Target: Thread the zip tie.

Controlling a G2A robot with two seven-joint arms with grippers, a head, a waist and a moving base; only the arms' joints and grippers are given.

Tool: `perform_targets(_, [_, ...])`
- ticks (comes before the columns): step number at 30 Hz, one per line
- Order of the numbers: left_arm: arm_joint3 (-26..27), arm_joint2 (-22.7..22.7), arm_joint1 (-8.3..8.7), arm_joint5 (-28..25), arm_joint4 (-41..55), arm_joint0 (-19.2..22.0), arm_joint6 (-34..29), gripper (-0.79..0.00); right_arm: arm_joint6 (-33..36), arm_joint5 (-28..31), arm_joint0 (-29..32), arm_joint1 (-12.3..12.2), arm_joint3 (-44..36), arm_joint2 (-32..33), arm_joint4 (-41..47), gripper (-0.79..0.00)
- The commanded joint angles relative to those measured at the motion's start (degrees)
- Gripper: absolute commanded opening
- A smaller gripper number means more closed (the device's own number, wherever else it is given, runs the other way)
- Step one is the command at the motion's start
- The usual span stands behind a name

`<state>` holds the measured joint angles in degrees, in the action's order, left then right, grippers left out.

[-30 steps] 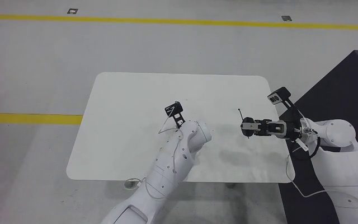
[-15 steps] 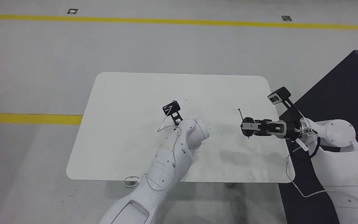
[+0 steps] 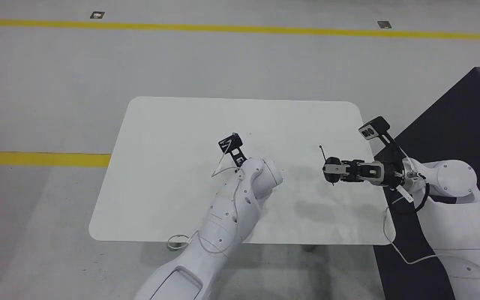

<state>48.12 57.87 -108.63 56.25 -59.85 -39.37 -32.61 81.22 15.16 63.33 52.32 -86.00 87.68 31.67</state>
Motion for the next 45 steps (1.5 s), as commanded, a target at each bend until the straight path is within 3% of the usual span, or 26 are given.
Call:
perform_targets(1, [3.56, -0.77, 0.02, 0.62, -1.04, -1.26, -0.89, -0.785, 0.0, 0.0, 0.0, 0.0, 0.0, 0.0, 0.0, -0.785])
perform_targets(6, [16.94, -2.24, 0.96, 1.75, -6.83, -6.96, -4.54, -0.785, 0.0, 0.0, 0.0, 0.0, 0.0, 0.0, 0.0, -0.785])
perform_targets(12, [35.12, -0.36, 3.08, 1.38, -18.22, -15.94, -10.42, -0.785, 0.0, 0.0, 0.0, 0.0, 0.0, 0.0, 0.0, -0.785])
perform_targets(15, [43.3, 1.66, 3.53, -1.89, -15.84, -19.74, -10.35, -0.785, 0.0, 0.0, 0.0, 0.0, 0.0, 0.0, 0.0, -0.785])
perform_targets(19, [43.3, 1.66, 3.53, -1.89, -15.84, -19.74, -10.35, -0.785, -1.43, -1.07, 0.55, 0.01, -1.49, -0.72, -1.6, -0.785])
perform_targets(23, [47.85, 0.66, 3.44, -8.48, -11.51, -21.81, -7.62, -0.785, 6.78, -10.02, 0.06, -0.3, -0.93, -1.9, 4.56, -0.785])
perform_targets(28, [55.06, 0.43, 4.16, -16.62, -6.41, -25.25, -5.15, -0.785, 6.78, -19.19, -1.33, -2.05, -0.42, -6.71, 10.49, -0.785])
perform_targets(34, [59.63, 2.13, 5.63, -25.35, 0.98, -28.46, -8.94, -0.785, 6.78, -25.33, -3.32, -4.86, 2.2, -11.33, 22.22, -0.785])
perform_targets(45, [59.48, 2.09, 5.8, -25.76, 0.57, -28.7, -9.35, -0.785, 6.78, -24.74, -3.71, -5.18, 2.71, -11.37, 22.59, -0.785])
